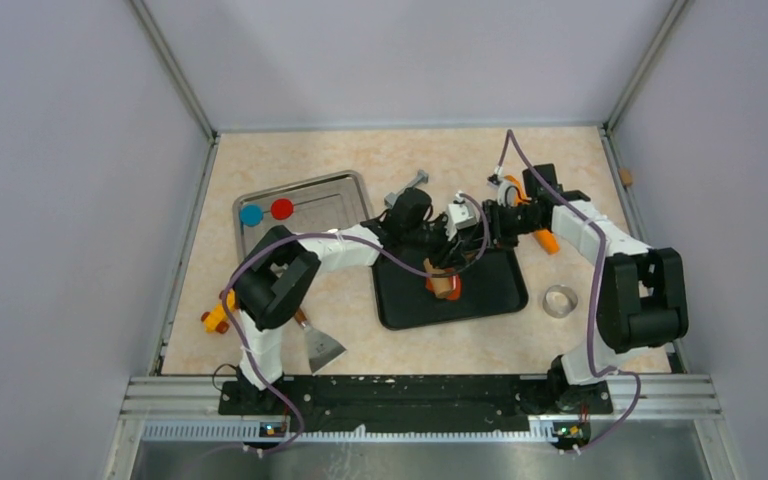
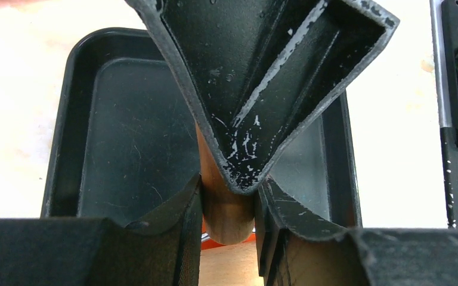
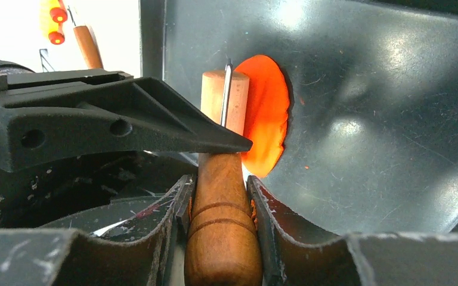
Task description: Roll out the dumpling wrappers from the dough
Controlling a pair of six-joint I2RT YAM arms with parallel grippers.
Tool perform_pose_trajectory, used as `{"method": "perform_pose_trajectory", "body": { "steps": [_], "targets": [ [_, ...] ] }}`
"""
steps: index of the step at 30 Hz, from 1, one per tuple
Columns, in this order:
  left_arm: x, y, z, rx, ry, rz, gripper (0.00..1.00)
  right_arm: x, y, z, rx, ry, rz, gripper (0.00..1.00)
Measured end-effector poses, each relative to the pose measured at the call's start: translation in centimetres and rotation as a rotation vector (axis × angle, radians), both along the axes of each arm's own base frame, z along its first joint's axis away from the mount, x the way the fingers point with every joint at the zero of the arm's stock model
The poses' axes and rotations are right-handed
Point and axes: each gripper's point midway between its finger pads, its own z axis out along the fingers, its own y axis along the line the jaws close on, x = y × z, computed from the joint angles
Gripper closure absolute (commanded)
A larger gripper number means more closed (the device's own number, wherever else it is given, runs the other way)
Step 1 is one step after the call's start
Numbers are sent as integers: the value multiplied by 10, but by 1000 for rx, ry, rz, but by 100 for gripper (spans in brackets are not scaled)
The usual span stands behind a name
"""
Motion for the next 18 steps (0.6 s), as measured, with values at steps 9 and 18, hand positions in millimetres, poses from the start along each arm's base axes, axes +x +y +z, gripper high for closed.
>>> {"method": "perform_pose_trajectory", "body": {
  "steps": [9, 18],
  "targets": [
    [5, 10, -7, -18, 22, -4, 100, 6, 6, -9, 55, -13, 5, 100],
    [4, 28, -13, -4, 26, 8, 100, 4, 21, -16, 96, -3, 22, 100]
  ]
}}
